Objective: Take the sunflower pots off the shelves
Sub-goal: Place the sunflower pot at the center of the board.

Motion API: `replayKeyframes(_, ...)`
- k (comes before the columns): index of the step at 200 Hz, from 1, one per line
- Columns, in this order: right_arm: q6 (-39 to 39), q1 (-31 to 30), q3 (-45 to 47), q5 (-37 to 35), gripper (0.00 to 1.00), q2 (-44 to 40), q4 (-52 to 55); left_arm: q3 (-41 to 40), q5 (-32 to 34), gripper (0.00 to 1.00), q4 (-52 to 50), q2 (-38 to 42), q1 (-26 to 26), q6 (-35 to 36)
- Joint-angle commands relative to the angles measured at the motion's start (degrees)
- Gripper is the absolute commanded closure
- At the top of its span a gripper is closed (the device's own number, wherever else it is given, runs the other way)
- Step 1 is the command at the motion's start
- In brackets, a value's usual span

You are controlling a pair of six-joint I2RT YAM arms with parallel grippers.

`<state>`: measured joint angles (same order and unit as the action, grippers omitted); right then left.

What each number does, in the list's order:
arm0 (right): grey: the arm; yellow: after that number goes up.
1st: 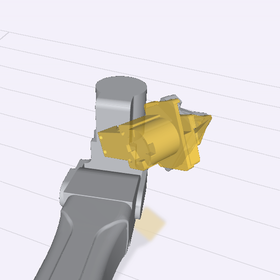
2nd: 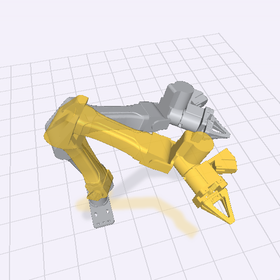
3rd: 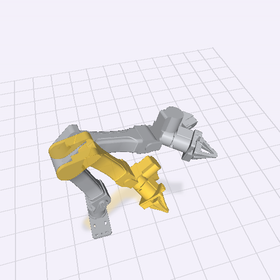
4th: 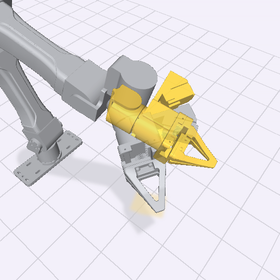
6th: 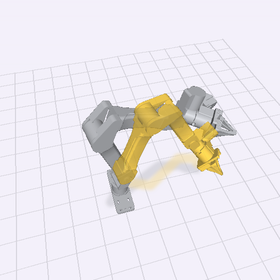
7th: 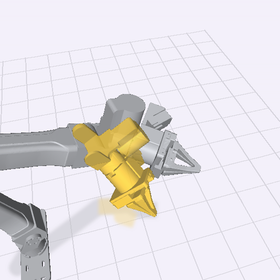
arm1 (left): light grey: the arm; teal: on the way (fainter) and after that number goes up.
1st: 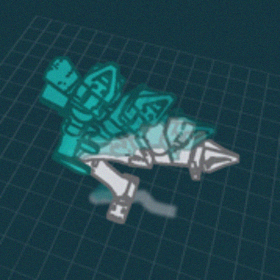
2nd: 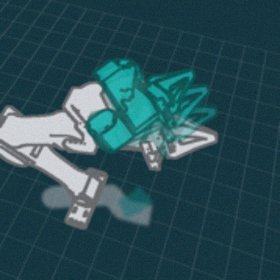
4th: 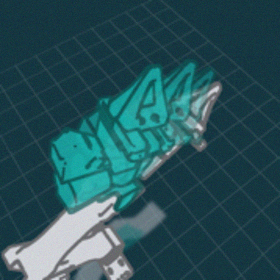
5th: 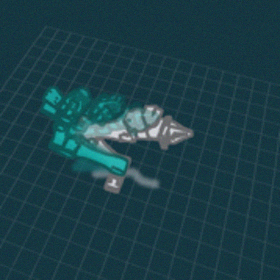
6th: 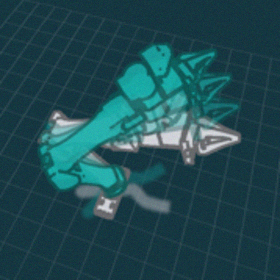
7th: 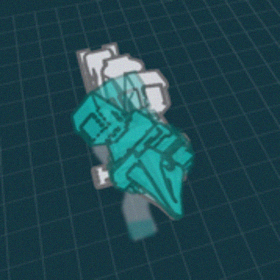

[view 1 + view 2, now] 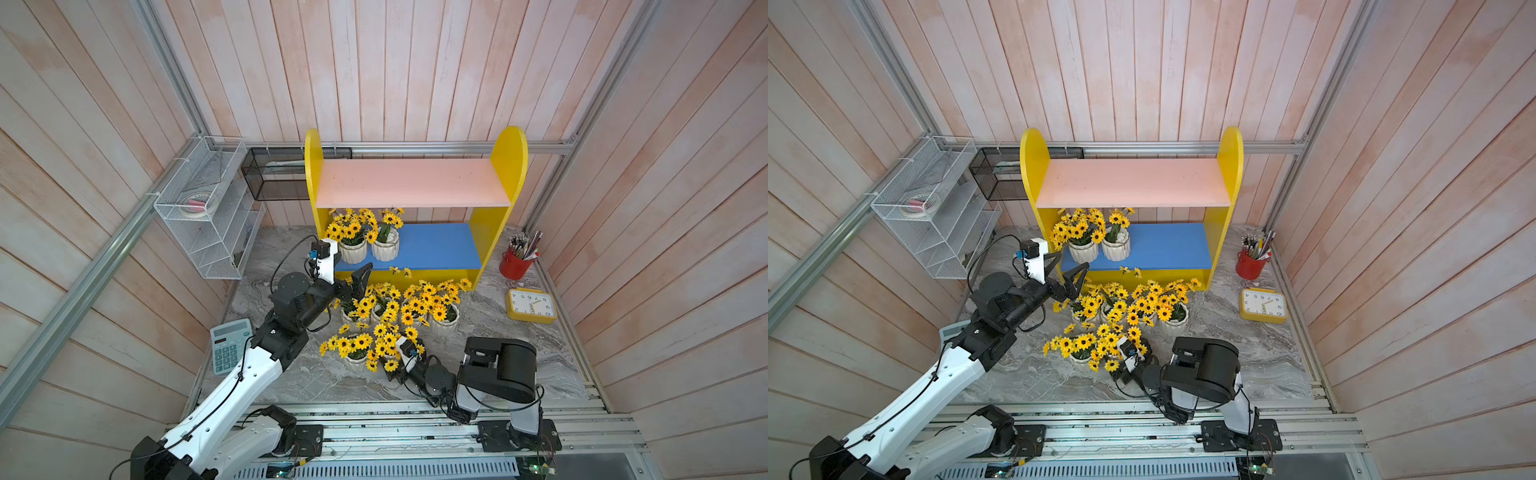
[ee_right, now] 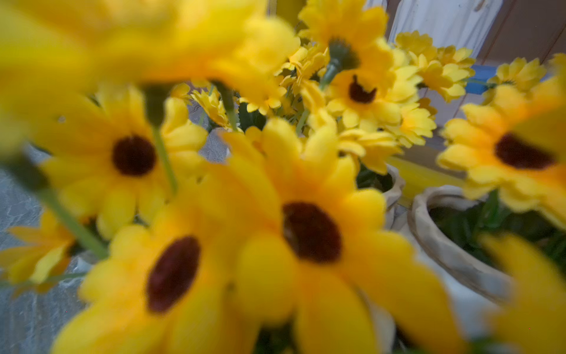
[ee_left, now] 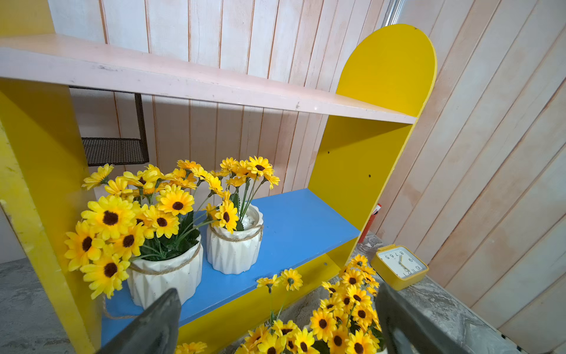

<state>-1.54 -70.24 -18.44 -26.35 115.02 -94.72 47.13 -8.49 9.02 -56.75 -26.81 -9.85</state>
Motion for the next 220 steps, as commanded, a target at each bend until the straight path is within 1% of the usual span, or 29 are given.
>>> replayKeyframes(1,-1.76,-0.08,-1.01,-1.17,1.00,3.49,-8.82,-0.66,0.34,0.00,0.93,0.58,-0.35,1.07)
replayKeyframes(22,-1.54,-0.16,-1.54,-2.22,1.00,4.33,-8.86,-0.65,0.06,0.00,1.08,0.53,-0.35,1.01)
replayKeyframes(30,-1.63,-0.16,-1.60,-1.88,0.84,4.65,-8.73,-0.65,0.05,0.00,0.98,0.51,-0.34,0.98)
replayKeyframes(43,-1.81,-0.25,-1.54,-0.20,0.72,5.10,-8.73,-0.64,0.14,0.00,0.91,0.57,-0.34,1.04)
replayKeyframes(50,-1.81,-0.45,-1.42,0.47,0.62,4.97,-8.73,-0.67,0.14,0.00,0.91,0.51,-0.31,1.03)
replayKeyframes(57,-1.93,-0.59,-1.26,0.40,0.48,4.58,-8.74,-0.57,0.14,0.00,0.88,0.52,-0.33,1.00)
replayKeyframes(67,-2.86,-0.78,-0.83,-0.58,0.25,3.89,-8.73,-0.55,0.14,0.00,0.83,0.52,-0.35,1.05)
replayKeyframes(77,-3.95,-0.99,-0.18,-1.40,0.08,2.93,-8.41,-0.64,0.23,0.00,0.86,0.49,-0.28,1.00)
replayKeyframes(79,-4.16,-1.07,-0.02,-1.53,0.04,2.69,-8.30,-0.64,0.21,0.00,0.88,0.43,-0.27,0.98)
replayKeyframes(81,-4.39,-1.12,0.13,-1.58,0.02,2.41,-8.14,-0.64,0.22,0.00,0.84,0.42,-0.29,0.99)
replayKeyframes(94,-5.82,-1.47,0.55,-1.63,0.02,-0.13,-5.59,-0.51,0.31,0.00,0.74,0.28,-0.35,1.00)
replayKeyframes(123,-9.73,-1.84,-0.37,-1.79,0.02,-6.42,7.69,-0.36,0.06,0.00,0.74,-0.09,-0.33,0.69)
replayKeyframes(145,-9.84,-1.92,0.58,-1.13,0.02,-6.78,7.02,-0.37,-0.20,0.00,0.83,0.13,-0.34,0.39)
replayKeyframes(167,-11.31,-1.92,0.53,-0.19,0.02,-9.11,10.85,-0.16,0.18,0.00,0.70,0.11,-0.33,0.01)
replayKeyframes(179,-11.62,-1.93,-0.82,0.92,0.02,-11.52,16.48,0.43,0.48,0.00,0.16,0.14,-0.34,-0.11)
replayKeyframes(197,-13.63,-1.92,-4.11,3.30,0.02,-15.91,29.90,1.76,0.49,0.00,-0.49,0.24,-0.33,-0.50)
replayKeyframes(212,-14.66,-1.92,-4.64,4.59,0.02,-18.82,35.55,2.47,0.60,0.00,-0.99,0.48,-0.35,-1.13)
replayKeyframes(220,-15.78,-1.70,-5.92,6.00,0.02,-20.47,40.36,2.61,0.50,0.00,-1.10,0.50,-0.35,-1.57)
